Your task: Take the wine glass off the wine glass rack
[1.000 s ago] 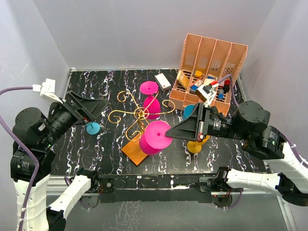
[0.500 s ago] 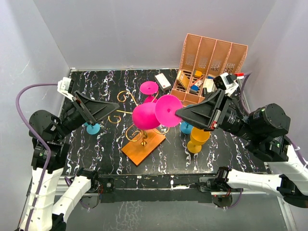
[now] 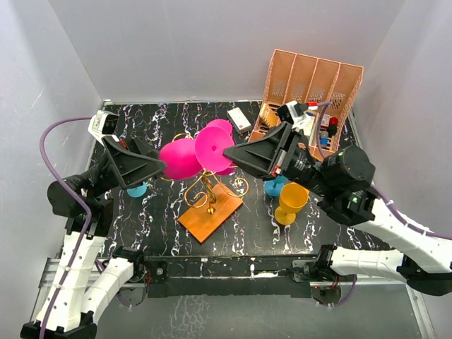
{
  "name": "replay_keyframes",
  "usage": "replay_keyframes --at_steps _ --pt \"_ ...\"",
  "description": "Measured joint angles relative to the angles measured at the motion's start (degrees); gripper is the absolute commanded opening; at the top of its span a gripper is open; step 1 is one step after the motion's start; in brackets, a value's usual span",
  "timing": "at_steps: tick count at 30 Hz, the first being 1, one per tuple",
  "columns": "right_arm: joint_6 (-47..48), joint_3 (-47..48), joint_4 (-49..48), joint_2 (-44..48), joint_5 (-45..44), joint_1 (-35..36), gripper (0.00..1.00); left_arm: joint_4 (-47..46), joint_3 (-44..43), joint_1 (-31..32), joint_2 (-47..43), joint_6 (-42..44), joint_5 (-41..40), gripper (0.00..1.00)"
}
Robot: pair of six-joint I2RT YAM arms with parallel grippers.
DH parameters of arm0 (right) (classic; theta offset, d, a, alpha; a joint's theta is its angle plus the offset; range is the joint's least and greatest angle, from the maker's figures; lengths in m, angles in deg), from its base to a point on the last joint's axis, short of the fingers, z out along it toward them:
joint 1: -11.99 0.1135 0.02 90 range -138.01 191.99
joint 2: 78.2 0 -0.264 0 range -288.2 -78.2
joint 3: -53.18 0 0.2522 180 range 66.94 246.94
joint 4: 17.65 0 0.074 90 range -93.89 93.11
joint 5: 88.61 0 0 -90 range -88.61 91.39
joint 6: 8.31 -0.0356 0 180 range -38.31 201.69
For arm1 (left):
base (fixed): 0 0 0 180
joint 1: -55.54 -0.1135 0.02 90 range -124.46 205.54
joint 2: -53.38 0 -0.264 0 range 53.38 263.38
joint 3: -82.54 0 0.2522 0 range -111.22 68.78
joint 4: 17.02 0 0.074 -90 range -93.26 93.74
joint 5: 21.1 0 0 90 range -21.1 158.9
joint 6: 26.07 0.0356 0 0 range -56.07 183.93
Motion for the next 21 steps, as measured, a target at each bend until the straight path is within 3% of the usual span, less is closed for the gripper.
replay_keyframes --at_steps 10,15,21 --pt "-2.45 -7.82 -10.38 1.11 -2.47 0.11 0.08 -15.72 3.32 0.0 1.42 -11.89 -0.13 0.56" --pt "-2.67 -12.31 -11.8 4.37 -5.95 0.37 0.08 -16.35 3.65 0.0 1.11 -12.94 -1.16 0.32" --pt "-1.44 -13.62 -11.43 6.25 -10.12 0.44 0.13 -10.14 3.37 0.04 0.92 -9.64 -2.51 0.09"
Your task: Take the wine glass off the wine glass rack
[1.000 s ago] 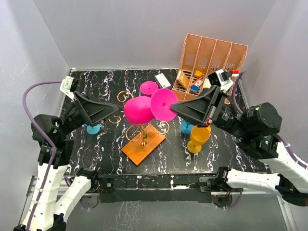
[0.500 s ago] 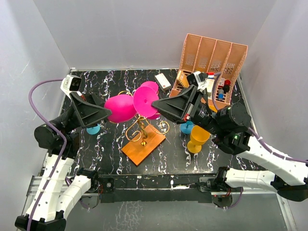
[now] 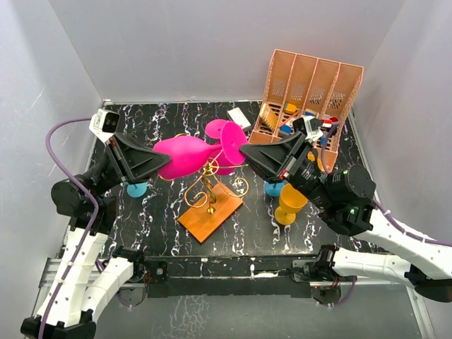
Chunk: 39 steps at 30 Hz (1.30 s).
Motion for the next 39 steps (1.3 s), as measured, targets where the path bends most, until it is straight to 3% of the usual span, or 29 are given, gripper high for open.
replay_keyframes --at_steps 3,7,20,26,39 --pt "1.07 0.0 1.66 0.11 -2.91 -0.31 0.18 3.32 -2.32 0.26 -0.2 1.7 -1.6 0.0" --pt "2.43 0.0 3.41 -0.13 -4.74 -0.44 0.23 7.5 -6.36 0.31 -1.42 5.84 -2.64 0.0" --pt "10.1 0.0 11.06 0.68 -9.84 -0.55 0.72 26.82 -11.23 0.33 -1.42 18.95 -2.99 0.0" --pt "12.74 0.02 13.27 2.51 -11.37 -0.55 0.88 33.97 -14.08 0.31 -0.7 24.2 -3.65 0.0" --pt "17.81 1.73 21.35 7.45 -17.77 -0.55 0.93 48.13 -23.06 0.31 0.59 34.36 -7.3 0.0"
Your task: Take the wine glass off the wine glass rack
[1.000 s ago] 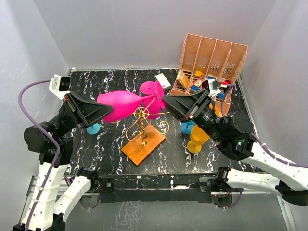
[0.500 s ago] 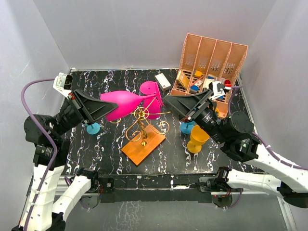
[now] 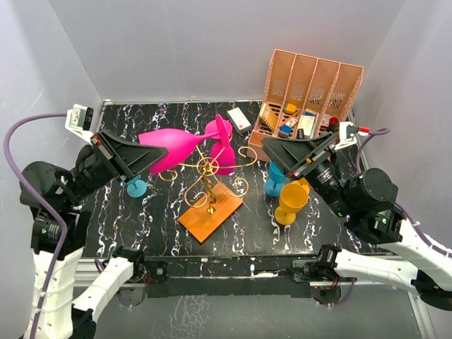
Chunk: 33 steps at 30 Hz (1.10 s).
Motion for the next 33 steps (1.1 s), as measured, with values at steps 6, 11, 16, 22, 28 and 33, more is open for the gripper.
replay_keyframes --at_steps 6,11,16,22,28,33 --pt "3.74 2.47 3.87 0.7 -1.97 0.0 0.93 19.93 -12.59 0.0 1.46 11.26 -8.02 0.0" --pt "6.95 2.71 5.44 0.63 -2.34 0.0 0.93 35.54 -22.45 0.0 2.12 20.44 -19.23 0.0" --pt "8.9 2.71 6.43 -0.22 -2.32 0.0 0.93 46.49 -28.3 0.0 2.12 26.58 -29.75 0.0" --pt "9.35 2.69 7.34 -0.28 -2.54 0.0 0.93 54.71 -31.17 0.0 2.12 30.67 -38.38 0.0" --pt "9.33 2.21 7.43 0.46 -3.65 0.0 0.93 61.37 -29.49 0.0 1.88 32.74 -41.77 0.0" --pt "9.33 1.88 7.58 0.44 -4.28 0.0 0.93 68.46 -26.12 0.0 1.81 33.75 -42.62 0.0"
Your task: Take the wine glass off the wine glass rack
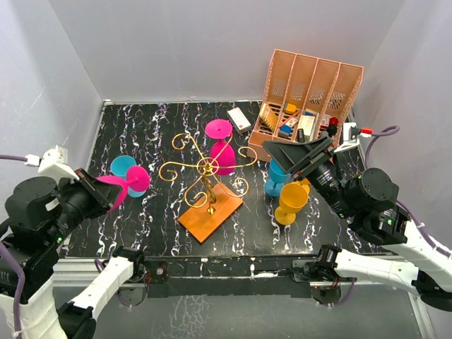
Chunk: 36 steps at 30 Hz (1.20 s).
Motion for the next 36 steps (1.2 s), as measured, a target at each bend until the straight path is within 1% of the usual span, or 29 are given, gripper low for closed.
replay_keyframes --at_steps 4,7,13,17,24,29,36 --pt "0.0 -1.01 -0.02 0.76 -0.46 0.0 0.93 4.46 2.05 0.0 -0.26 1.11 -0.48 0.0" --pt "0.0 -1.7 0.09 1.22 -0.9 0.0 0.93 5.92 3.76 0.0 -1.38 1.77 -0.61 0.0" --pt "0.48 -1.66 0.33 0.22 -0.66 0.0 0.94 7.08 12.2 0.0 -3.8 2.16 -0.33 0.0" --pt "1.22 -1.57 1.07 -0.98 0.04 0.0 0.94 5.92 21.31 0.0 -3.8 2.34 -1.14 0.0" --pt "1.7 -1.57 1.99 -1.27 0.52 0.0 0.94 1.95 31.5 0.0 -2.56 2.29 -2.21 0.0" --pt "1.53 -1.57 2.91 -0.76 -0.83 0.0 0.94 -1.4 37.57 0.0 -0.48 2.16 -3.02 0.0" --pt "1.29 -1.57 3.78 -0.42 -1.68 0.0 0.94 -3.82 41.7 0.0 1.57 2.16 -3.82 0.0"
